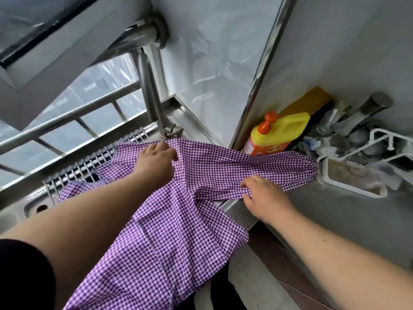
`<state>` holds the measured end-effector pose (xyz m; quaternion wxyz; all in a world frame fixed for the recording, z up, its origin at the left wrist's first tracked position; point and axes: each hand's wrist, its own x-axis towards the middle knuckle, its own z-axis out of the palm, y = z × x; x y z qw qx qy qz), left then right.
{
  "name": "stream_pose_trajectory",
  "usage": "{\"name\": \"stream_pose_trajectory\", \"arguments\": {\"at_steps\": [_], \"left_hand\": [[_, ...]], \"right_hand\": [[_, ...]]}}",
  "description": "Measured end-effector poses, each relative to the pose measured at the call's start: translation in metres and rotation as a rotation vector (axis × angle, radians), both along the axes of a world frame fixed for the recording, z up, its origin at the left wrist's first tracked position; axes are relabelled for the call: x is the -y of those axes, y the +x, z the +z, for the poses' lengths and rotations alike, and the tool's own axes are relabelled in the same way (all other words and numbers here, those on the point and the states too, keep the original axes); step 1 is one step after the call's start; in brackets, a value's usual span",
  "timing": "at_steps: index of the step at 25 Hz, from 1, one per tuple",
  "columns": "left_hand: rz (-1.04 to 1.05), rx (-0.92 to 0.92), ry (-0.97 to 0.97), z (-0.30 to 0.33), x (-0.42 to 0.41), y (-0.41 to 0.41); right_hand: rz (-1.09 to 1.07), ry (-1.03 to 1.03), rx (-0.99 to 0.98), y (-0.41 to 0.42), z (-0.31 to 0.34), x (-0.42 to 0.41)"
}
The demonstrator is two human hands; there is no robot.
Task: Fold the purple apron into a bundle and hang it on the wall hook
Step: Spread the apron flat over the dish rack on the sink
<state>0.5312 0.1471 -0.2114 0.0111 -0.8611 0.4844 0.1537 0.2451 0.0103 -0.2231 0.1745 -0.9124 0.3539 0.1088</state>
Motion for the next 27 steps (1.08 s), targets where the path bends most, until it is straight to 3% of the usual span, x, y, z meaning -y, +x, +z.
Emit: {"name": "stream_pose_trajectory", "arguments": {"at_steps": [3,9,12,20,22,25,27], "left_hand": [[-0.029,0.039,0.134,-0.010,-0.042,0.008],[0.126,-0.050,0.328,-0.028,-0.129,0.005],[0.193,-0.139,0.370,-0.040,-0.159,-0.011],[0.267,-0.177,0.374,-0.057,-0.170,-0.041],[0.269,-0.177,0.373,-0.057,-0.169,-0.042],[0.278,-0.171,0.374,-0.056,-0.168,-0.045],[0.286,-0.192,0.391,-0.056,-0.167,-0.048]], "right_hand": [[0.225,0.019,-0.121,0.035,-0.012,-0.038],[0.075,0.022,-0.356,0.054,-0.044,-0.058],[0.024,0.097,-0.375,0.049,-0.053,-0.057],[-0.101,0.228,-0.439,0.030,-0.054,-0.032],[-0.078,0.178,-0.493,0.024,-0.050,-0.027],[-0.022,0.115,-0.273,0.028,-0.038,-0.037],[0.071,0.216,-0.281,0.039,-0.029,-0.054]]}}
